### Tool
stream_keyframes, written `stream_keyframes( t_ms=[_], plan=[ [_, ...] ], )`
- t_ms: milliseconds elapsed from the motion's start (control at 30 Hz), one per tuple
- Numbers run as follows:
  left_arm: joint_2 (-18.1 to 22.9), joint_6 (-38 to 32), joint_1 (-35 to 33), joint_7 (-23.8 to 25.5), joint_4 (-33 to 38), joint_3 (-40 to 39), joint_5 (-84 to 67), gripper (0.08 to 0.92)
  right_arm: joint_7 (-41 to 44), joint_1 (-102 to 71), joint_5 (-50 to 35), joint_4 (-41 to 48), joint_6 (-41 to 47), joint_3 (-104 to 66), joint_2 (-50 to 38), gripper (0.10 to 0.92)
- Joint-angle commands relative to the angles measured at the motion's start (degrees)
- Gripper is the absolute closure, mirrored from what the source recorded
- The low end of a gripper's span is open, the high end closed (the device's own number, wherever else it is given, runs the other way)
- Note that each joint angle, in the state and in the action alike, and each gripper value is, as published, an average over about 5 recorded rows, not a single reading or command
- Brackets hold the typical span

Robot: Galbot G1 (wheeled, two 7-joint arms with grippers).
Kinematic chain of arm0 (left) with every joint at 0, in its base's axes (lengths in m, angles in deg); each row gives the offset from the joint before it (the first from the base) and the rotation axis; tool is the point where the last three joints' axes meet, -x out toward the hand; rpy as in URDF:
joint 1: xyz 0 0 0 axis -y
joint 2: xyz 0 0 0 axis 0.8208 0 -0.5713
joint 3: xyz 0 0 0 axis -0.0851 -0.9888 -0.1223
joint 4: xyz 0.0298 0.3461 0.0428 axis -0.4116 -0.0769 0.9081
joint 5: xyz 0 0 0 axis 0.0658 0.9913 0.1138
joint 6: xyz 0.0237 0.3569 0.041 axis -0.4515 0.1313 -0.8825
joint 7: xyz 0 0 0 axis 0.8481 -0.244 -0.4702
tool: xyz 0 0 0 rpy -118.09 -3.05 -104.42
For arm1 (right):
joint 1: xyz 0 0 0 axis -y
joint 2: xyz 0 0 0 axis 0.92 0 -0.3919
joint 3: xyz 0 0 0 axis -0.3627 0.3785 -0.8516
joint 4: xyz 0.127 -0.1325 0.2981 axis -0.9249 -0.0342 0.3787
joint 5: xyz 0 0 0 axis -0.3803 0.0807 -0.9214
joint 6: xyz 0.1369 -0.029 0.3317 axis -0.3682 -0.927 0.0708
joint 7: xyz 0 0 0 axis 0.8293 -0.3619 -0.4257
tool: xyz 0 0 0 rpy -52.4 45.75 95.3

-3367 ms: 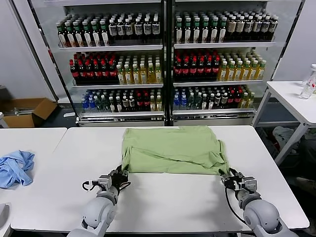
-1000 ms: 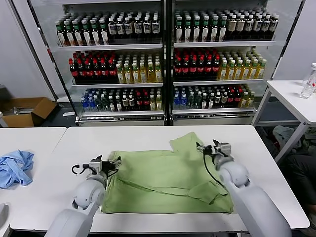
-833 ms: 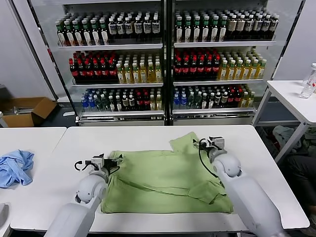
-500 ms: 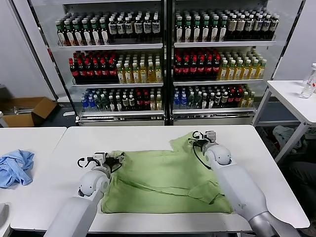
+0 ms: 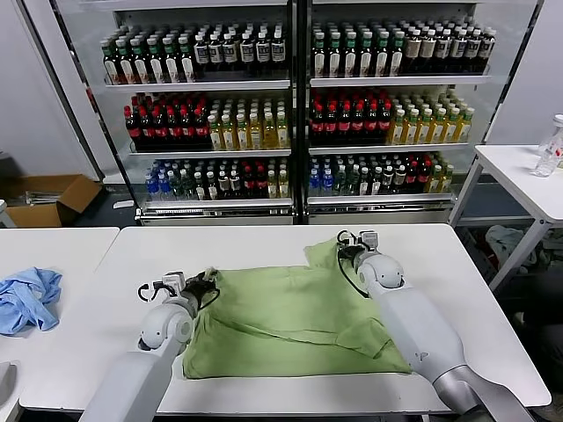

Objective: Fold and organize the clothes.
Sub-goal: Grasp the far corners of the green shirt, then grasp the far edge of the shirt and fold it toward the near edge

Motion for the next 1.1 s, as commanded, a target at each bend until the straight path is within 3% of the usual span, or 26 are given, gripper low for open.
stream_keyframes(
  t_ms=[33,133,267,700,1100],
  plan=[
    [-0.8,-1.54,-1.06,3.17,2.16,1.38,-6.37,0.77,-0.08,-1.8,-0.91,-6.94,-2.62,-0.06,-1.13,0.839],
    [-1.35,-3.46,-1.38,3.33,3.49,2.49,-8.54,0.854,0.19,-3.68,-0.72,-13.1,-2.85,-2.0,-2.82,0.904],
    [-2.45,-4.83,-3.15,2.96,8.17,4.65,-13.08,0.912,-0.1,-8.13,-1.75,-23.55,-1.71,-5.94,-6.34,0.919],
    [-6.18,-3.27,-15.45,0.79,24.74,12.15,-21.96,0.914,-2.25,-29.04,-4.57,-49.26,-0.18,-18.41,-15.91,0.919],
    [-7.24,-1.55,-27.41,0.7,31.02,12.67,-15.31,0.914,-3.2,-56.79,-2.62,-65.57,0.14,-33.54,-16.07,0.919]
  ],
)
